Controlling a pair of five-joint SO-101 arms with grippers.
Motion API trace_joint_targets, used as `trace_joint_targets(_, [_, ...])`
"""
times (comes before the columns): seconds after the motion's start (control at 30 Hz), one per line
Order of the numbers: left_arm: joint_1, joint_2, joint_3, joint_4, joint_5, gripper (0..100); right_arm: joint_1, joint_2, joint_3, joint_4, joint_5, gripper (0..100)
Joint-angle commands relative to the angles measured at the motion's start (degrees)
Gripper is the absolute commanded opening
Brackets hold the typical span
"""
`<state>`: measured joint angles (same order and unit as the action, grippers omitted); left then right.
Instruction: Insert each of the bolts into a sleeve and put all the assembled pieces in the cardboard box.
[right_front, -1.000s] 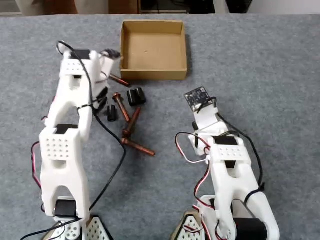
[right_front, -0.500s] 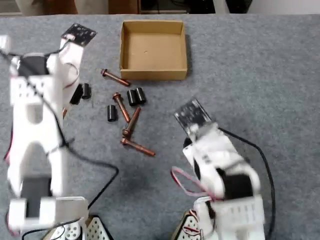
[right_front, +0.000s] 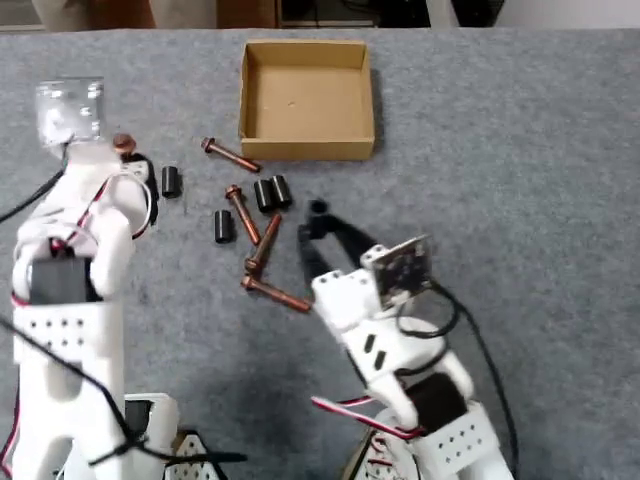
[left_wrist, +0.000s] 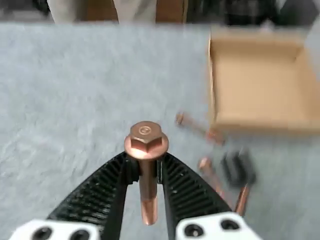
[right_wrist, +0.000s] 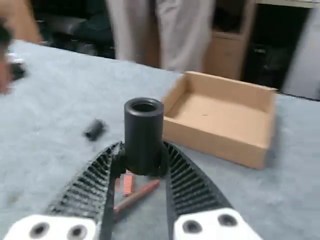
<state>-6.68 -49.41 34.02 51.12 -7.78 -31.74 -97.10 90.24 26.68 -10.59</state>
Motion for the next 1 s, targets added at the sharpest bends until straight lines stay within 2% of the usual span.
trace_joint_targets(0.0, [4.04, -6.11, 1.76, -6.15, 1.93, 2, -4.0, -1.1, 4.53, -6.07, -0.97, 1.9])
trace_joint_targets(0.2, [17.76, -13.67, 5.01, -10.55, 1.93, 2, -4.0, -0.66, 7.16, -9.41, -0.88, 1.9])
trace_joint_targets(0.43, [30.42, -18.07, 4.75, -11.69, 2.11, 2, -4.0, -0.57, 7.16, -5.71, -1.23, 1.9])
trace_joint_targets(0.7, [38.51, -15.34, 4.13, -11.78, 2.2, 2, -4.0, -0.66, 7.16, -5.63, -1.23, 0.0])
trace_joint_targets(0.97, [39.12, -9.36, 2.81, -11.6, 2.11, 2, -4.0, -0.66, 7.16, -5.71, -1.23, 0.2])
